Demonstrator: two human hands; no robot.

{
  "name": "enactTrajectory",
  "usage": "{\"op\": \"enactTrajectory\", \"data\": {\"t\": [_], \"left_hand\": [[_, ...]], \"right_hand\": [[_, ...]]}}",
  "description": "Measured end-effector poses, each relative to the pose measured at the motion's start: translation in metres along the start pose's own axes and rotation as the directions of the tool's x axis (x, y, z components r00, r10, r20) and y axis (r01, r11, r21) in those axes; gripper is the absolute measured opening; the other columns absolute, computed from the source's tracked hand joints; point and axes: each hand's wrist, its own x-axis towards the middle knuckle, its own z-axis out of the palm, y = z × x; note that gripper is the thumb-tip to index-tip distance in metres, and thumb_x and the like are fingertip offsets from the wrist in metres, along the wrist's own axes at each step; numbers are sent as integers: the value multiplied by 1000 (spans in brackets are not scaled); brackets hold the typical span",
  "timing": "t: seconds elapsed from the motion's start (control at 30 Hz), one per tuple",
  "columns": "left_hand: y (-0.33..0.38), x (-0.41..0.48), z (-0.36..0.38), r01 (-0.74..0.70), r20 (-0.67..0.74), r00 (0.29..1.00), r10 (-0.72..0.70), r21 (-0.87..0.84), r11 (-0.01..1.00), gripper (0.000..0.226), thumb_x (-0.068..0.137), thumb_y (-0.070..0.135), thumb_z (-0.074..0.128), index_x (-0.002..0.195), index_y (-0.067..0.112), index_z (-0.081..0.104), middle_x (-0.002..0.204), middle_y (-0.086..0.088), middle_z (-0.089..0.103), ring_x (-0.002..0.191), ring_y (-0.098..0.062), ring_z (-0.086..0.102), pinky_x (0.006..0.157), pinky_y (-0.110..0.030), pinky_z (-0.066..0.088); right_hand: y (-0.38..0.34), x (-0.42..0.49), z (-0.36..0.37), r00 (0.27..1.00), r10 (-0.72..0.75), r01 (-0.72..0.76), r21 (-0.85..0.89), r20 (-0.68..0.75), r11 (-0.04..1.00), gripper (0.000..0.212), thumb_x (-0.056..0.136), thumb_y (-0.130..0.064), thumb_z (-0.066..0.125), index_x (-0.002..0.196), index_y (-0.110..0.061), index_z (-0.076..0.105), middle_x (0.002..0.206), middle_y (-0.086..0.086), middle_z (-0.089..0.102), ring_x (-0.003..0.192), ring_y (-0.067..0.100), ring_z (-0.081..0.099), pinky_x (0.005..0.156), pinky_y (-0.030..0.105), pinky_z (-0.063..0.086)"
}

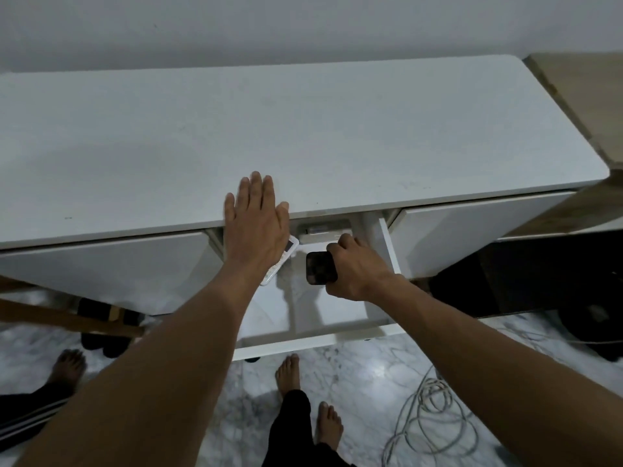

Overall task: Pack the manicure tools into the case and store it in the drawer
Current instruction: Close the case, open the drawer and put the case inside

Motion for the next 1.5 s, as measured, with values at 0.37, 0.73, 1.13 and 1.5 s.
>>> {"op": "enactTrajectory", "data": {"t": [0.37, 0.73, 1.13, 1.5], "left_hand": [[3, 1, 8, 41, -74, 996, -42, -22, 999, 57, 100, 38, 17, 150, 12, 27, 158, -8, 23, 146, -23, 17, 116, -45, 13], [4, 2, 11, 58, -78, 995, -58, -4, 998, 57, 99, 37, 18, 150, 12, 28, 158, -7, 23, 147, -22, 17, 116, -43, 12], [5, 1, 7, 40, -88, 995, -42, -26, 999, 56, 99, 36, 21, 148, 10, 32, 156, -9, 27, 145, -25, 22, 115, -44, 14], [12, -28, -24, 16, 104, 994, -12, -39, 999, 55, 102, 36, 22, 150, 9, 20, 160, -9, 16, 147, -24, 10, 118, -46, 8]], "right_hand": [[8, 65, 45, 994, 54, -55, 12, 95, 998, 60, 74, -26, 68, 128, -11, 46, 126, 11, 46, 114, 33, 46, 95, 43, 48], [12, 90, 67, 991, 44, -46, 12, 129, 999, 70, 76, -23, 70, 136, -9, 38, 133, 13, 42, 119, 33, 44, 102, 42, 43], [11, 67, 55, 995, 77, -79, 34, 67, 996, 64, 85, -32, 62, 140, -11, 36, 138, 13, 45, 124, 35, 44, 105, 43, 41], [6, -22, 13, 994, 49, -36, 134, -97, 990, 43, 93, -27, 53, 131, -8, 47, 132, 15, 54, 121, 32, 47, 103, 38, 40]]}}
